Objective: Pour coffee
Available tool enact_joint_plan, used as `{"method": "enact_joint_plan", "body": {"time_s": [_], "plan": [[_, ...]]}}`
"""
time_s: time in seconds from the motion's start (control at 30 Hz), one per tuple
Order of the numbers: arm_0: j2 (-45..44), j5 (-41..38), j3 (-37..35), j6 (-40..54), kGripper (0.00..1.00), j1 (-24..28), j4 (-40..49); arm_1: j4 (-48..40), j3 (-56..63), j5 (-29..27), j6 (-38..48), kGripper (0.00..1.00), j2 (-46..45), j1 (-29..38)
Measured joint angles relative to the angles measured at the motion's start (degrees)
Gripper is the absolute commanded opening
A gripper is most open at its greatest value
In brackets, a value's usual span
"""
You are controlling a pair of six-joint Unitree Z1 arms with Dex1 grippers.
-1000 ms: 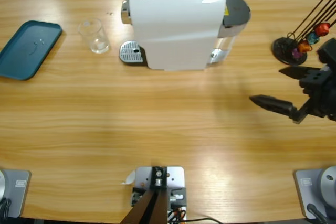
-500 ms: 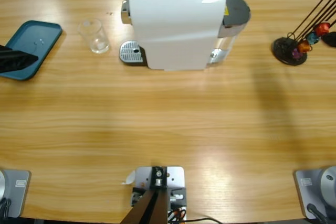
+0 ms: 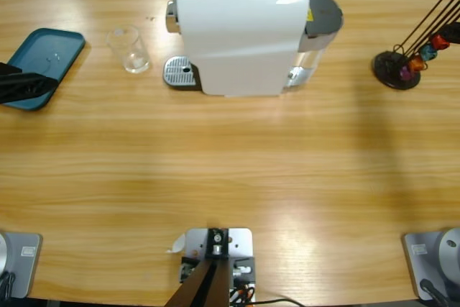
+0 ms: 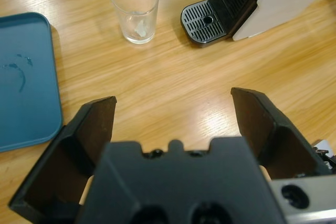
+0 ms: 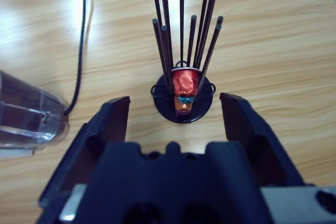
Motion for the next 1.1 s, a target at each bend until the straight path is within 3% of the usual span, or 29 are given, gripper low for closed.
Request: {"method": "enact_joint_plan", "body": {"time_s": [0.83,0.87,1.0,1.07,1.1], "plan": [[1.2,0.0,0.8,0.0,0.936,0.0,-1.7,-7.8,1.1,1.4,0.0,0.589,10.6,-3.8],[1.2,0.0,0.8,0.0,0.936,0.0,-1.7,-8.1,1.2,1.4,0.0,0.570,10.6,-3.8],[1.2,0.0,0.8,0.0,0.936,0.0,-1.7,-8.6,1.6,1.4,0.0,0.268,10.6,-3.9],[1.2,0.0,0.8,0.0,0.936,0.0,-1.7,-8.8,2.0,1.4,0.1,0.016,10.6,-3.9],[1.2,0.0,0.8,0.0,0.936,0.0,-1.7,-9.1,2.2,1.4,0.1,0.000,10.6,-3.9]]}}
